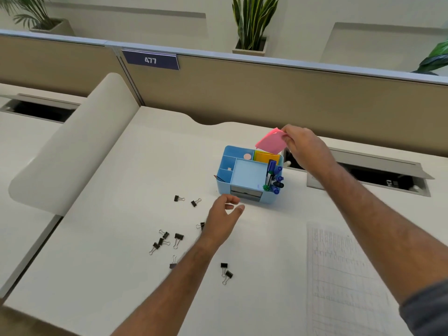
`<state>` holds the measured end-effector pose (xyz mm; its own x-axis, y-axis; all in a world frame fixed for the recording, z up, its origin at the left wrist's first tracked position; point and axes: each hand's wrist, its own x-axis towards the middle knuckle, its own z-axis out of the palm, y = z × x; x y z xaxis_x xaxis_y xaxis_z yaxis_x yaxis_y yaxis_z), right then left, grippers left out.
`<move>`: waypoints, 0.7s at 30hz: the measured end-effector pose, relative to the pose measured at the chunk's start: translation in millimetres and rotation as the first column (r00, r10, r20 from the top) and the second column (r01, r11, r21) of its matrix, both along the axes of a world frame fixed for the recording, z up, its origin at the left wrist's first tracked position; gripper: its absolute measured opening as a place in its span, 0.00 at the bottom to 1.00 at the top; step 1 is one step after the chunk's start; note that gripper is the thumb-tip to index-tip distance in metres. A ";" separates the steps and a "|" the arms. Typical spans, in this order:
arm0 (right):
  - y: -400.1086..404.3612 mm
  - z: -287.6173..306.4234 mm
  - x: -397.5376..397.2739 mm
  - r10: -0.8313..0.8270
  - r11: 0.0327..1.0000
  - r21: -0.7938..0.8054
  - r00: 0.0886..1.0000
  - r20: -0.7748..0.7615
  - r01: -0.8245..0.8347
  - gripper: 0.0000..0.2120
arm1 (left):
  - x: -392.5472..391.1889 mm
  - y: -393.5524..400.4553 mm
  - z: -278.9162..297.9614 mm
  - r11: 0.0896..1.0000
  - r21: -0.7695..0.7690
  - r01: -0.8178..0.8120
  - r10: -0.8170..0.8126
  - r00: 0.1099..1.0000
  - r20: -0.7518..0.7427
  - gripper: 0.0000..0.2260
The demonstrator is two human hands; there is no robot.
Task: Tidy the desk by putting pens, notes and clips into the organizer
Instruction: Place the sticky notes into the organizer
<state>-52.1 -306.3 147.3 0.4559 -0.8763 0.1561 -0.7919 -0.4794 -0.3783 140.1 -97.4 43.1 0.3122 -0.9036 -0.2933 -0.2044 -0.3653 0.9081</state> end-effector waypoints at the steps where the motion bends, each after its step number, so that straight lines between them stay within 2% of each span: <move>1: -3.5 -3.0 0.7 0.010 1.000 -0.011 0.999 -0.036 -0.010 0.09 | -0.9 1.3 -2.6 1.000 0.015 0.007 -0.007 1.000 0.003 0.06; 7: -9.3 -24.2 2.9 0.025 1.000 0.000 0.974 -0.224 -0.026 0.10 | -0.8 3.9 -10.6 0.998 0.066 0.013 -0.012 1.000 -0.005 0.04; 12: -10.3 -36.1 5.9 0.033 0.996 0.094 0.958 -0.283 -0.007 0.11 | -2.7 1.0 -12.5 0.997 0.083 0.008 -0.007 1.000 -0.011 0.04; 16: -7.4 -37.7 9.2 0.003 0.989 0.145 0.974 -0.227 0.031 0.15 | -5.8 -1.6 -12.5 0.994 0.112 0.010 -0.008 1.000 -0.017 0.04; 21: -3.9 -37.5 12.7 -0.049 0.994 0.090 0.988 -0.149 0.062 0.13 | -9.6 -5.1 -12.3 0.991 0.134 0.002 0.003 0.999 -0.039 0.04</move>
<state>-39.4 -310.3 109.7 0.4179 -0.9084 0.0066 -0.8665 -0.4008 -0.2975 130.5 -102.5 30.8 0.2984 -0.8552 -0.4237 -0.1699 -0.4844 0.8582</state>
